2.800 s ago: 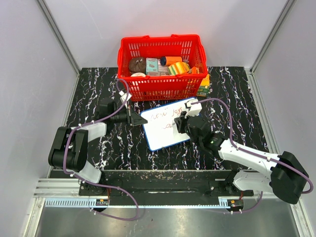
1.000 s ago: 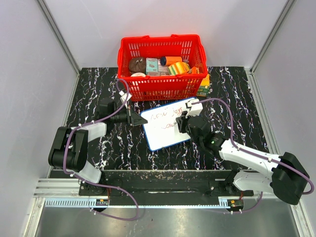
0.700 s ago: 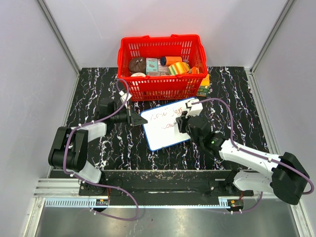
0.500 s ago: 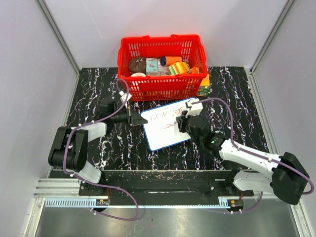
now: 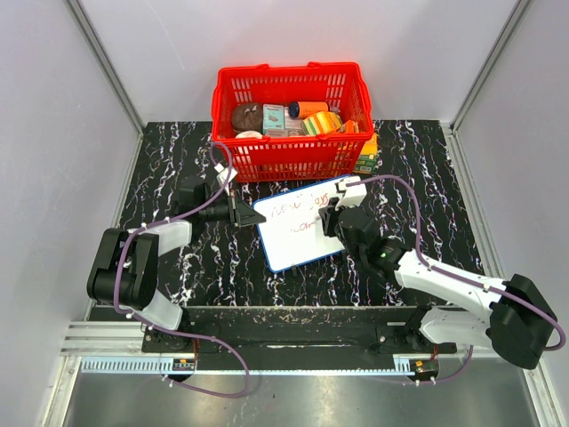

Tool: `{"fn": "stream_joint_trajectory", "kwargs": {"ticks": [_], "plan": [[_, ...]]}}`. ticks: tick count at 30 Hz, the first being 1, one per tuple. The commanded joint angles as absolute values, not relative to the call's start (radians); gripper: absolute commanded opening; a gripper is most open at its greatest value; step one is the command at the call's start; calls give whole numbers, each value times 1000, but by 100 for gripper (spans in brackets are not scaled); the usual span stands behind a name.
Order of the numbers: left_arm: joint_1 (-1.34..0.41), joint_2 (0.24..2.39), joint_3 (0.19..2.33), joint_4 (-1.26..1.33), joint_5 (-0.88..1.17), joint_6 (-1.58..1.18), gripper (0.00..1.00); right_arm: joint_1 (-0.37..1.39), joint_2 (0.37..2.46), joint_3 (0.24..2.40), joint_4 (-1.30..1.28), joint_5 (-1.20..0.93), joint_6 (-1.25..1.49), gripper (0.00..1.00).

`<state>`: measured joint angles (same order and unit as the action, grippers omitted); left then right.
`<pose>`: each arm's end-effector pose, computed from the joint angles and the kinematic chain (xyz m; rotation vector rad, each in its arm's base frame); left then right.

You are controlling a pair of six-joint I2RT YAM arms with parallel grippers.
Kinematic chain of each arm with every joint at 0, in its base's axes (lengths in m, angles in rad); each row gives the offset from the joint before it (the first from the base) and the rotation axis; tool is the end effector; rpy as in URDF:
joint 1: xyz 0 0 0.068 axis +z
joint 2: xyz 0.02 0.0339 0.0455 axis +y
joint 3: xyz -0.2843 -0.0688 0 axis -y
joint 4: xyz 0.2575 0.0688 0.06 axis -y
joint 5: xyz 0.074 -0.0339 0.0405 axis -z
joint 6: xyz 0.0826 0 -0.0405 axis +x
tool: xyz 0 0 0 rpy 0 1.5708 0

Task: Write a sentence on the whiteboard

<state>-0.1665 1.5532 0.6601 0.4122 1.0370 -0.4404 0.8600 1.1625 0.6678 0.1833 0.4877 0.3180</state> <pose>0.3098 -0.1242 0.1811 0.4058 2.0432 -1.4285 0.2265 0.2037 0.2600 -0.1703 1.8526 0.3623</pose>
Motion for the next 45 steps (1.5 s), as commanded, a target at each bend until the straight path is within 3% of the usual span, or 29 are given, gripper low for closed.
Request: {"fn": "stream_joint_trajectory", "kwargs": {"ticks": [1, 45], "plan": [[-178, 1548, 650, 413, 917, -327, 0, 845, 1158, 706, 222, 526, 302, 0], [-178, 1546, 649, 413, 914, -327, 0, 825, 1092, 683, 198, 471, 301, 0]]}}
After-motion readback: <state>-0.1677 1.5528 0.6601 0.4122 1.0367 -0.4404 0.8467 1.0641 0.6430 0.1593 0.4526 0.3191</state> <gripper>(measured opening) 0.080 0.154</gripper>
